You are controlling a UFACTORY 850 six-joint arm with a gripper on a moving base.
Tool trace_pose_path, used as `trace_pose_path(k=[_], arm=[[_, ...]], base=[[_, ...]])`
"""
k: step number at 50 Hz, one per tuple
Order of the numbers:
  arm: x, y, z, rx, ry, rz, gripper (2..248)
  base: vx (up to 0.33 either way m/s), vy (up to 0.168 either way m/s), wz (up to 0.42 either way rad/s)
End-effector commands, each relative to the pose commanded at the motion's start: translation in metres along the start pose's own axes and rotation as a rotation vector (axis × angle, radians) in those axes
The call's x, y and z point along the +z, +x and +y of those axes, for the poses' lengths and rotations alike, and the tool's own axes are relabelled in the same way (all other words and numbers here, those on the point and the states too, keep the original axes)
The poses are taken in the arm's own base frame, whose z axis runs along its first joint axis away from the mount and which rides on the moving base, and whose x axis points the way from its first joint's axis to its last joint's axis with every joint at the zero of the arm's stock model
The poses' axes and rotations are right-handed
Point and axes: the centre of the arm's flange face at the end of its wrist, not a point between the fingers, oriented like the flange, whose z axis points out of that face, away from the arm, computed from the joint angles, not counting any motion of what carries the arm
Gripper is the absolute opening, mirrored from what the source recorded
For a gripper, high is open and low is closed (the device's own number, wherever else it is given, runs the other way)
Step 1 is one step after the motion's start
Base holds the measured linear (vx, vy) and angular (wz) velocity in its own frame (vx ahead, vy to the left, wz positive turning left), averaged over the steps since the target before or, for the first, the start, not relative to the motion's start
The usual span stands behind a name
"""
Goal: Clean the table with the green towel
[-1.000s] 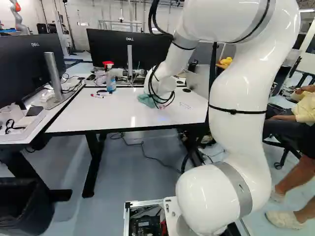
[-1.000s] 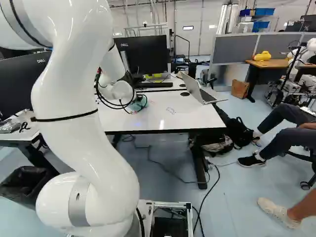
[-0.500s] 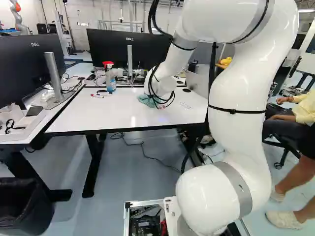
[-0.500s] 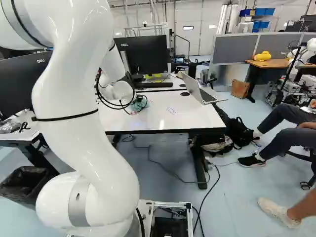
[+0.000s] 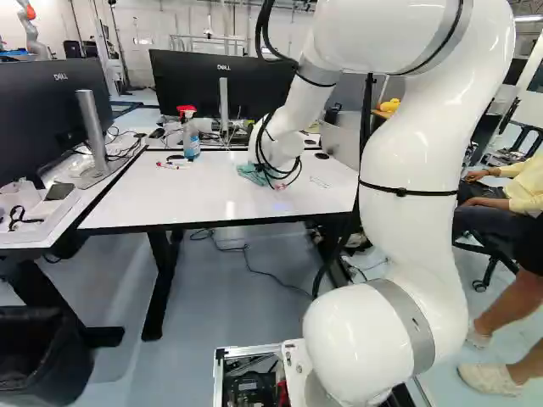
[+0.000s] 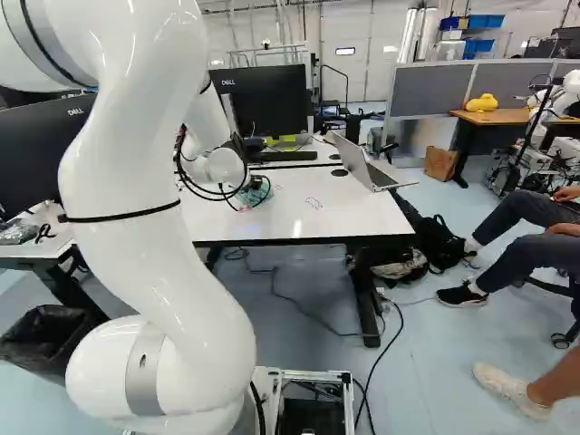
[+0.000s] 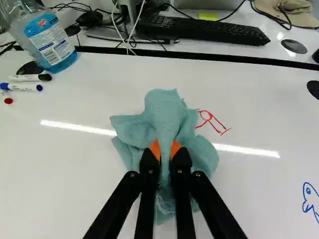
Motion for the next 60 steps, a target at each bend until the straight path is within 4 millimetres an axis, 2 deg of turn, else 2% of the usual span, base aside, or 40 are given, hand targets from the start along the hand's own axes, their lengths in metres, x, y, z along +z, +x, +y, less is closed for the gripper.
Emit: trace_pose_path(k=[47,60], arm=[[0.0,-0.002,0.0,0.0,0.0,-0.024,40],[0.014,0.007,0.005,0.006,-0.007,-0.015,40]], base=[[0.0,0.0,0.0],[0.0,0.0,0.0]])
